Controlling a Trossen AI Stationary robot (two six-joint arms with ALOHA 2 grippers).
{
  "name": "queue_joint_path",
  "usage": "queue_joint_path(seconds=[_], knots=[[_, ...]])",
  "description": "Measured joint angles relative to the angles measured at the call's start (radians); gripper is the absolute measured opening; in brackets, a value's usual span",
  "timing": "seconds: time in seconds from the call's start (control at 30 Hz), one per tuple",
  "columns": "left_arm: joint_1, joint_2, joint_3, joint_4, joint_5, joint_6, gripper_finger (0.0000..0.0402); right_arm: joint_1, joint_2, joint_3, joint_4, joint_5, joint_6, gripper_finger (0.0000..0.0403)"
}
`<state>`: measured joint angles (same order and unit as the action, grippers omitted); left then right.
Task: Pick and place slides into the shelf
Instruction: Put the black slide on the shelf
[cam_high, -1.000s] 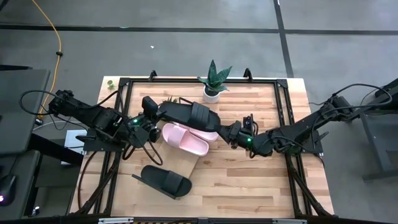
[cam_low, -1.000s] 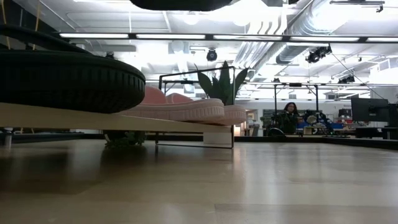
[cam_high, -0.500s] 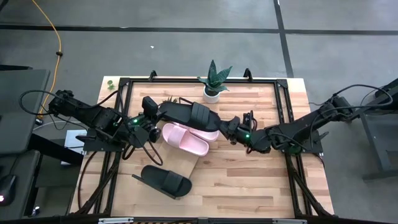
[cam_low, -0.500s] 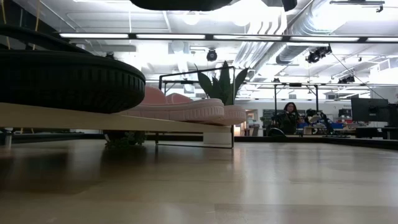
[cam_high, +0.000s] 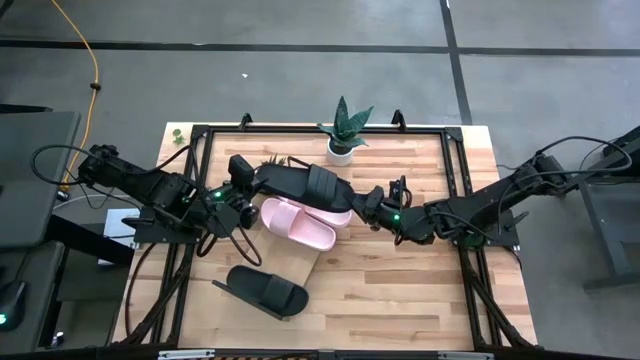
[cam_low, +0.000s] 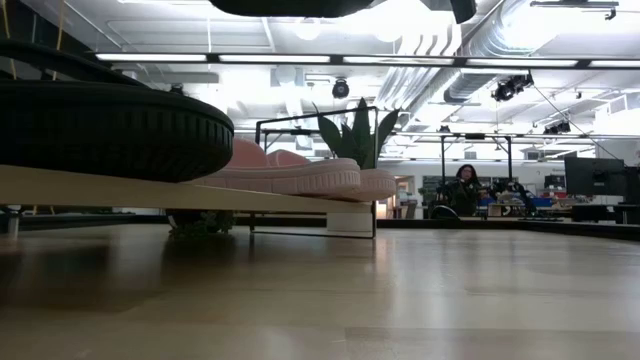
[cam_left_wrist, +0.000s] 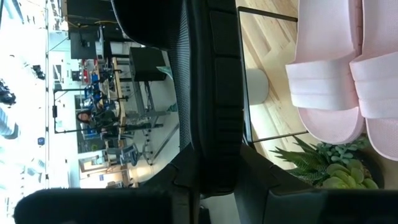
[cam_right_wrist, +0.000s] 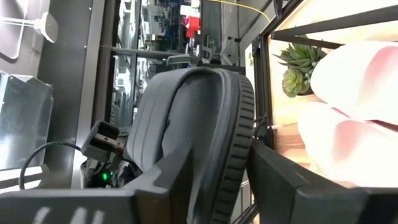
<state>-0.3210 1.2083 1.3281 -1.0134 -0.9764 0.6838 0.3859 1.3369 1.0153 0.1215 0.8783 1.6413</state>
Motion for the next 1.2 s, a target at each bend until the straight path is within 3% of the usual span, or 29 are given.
queue_joint_path(seconds=[0.27, 0.47, 0.87, 1.0, 1.2], knots=[[0.0, 0.0, 0.0, -0.006, -0.003, -0.005, 0.0061, 0.0, 0.0, 0.0, -0.002, 0.009, 0.0, 0.0061], [0.0, 0.0, 0.0, -0.005, -0.003, -0.053, 0.0089, 0.0, 0.0, 0.0, -0.001, 0.048, -0.026, 0.0019], [0.0, -0.002, 0.0, -0.016, -0.004, -0.094, 0.0154, 0.001, -0.003, 0.0, 0.0, 0.232, -0.05, 0.0015], [0.001, -0.007, 0.0, -0.019, -0.012, -0.12, 0.0176, 0.001, -0.016, 0.0, -0.026, 0.241, -0.053, 0.0014], [0.001, -0.058, -0.001, -0.023, -0.077, -0.297, 0.0194, 0.015, -0.071, 0.0, -0.138, 0.271, -0.052, 0.0014]])
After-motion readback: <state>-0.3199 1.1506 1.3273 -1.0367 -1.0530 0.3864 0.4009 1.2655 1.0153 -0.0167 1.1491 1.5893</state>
